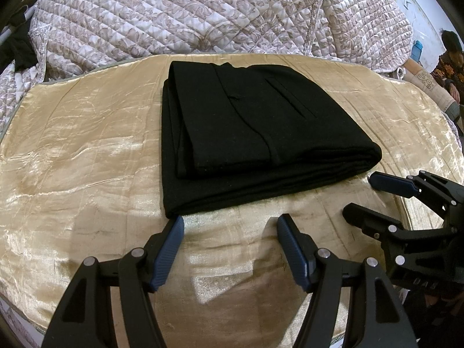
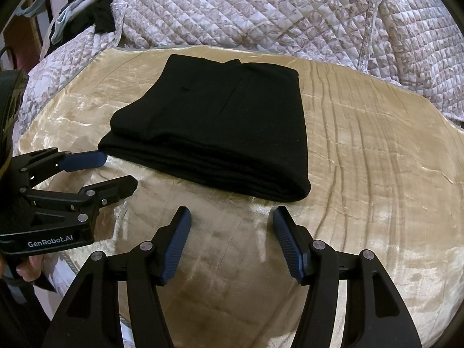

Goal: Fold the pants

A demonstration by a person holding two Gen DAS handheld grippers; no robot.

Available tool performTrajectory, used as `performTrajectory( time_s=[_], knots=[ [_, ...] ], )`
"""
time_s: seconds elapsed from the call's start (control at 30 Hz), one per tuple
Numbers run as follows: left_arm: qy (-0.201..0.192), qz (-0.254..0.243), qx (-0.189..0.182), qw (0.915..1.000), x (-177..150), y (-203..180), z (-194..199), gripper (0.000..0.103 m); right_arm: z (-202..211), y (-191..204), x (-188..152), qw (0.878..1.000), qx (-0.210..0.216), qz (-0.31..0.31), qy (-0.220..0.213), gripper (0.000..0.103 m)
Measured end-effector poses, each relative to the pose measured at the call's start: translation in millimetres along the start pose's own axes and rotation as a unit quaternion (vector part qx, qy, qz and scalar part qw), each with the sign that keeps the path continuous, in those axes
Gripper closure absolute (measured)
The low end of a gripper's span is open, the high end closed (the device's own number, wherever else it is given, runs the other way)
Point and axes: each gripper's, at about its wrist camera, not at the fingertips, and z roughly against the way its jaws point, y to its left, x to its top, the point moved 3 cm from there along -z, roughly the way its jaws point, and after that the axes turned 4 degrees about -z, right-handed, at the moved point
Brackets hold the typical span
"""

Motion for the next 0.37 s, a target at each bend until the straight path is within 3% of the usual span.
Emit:
performTrajectory(
  time_s=[0.37],
  knots=[
    [-0.009,-0.003,0.003,1.0,0.2,6.6,1.3,0.032,0.7,1.2,-2.3,1.0,-0.002,0.015,-0.007,0.042]
  ],
)
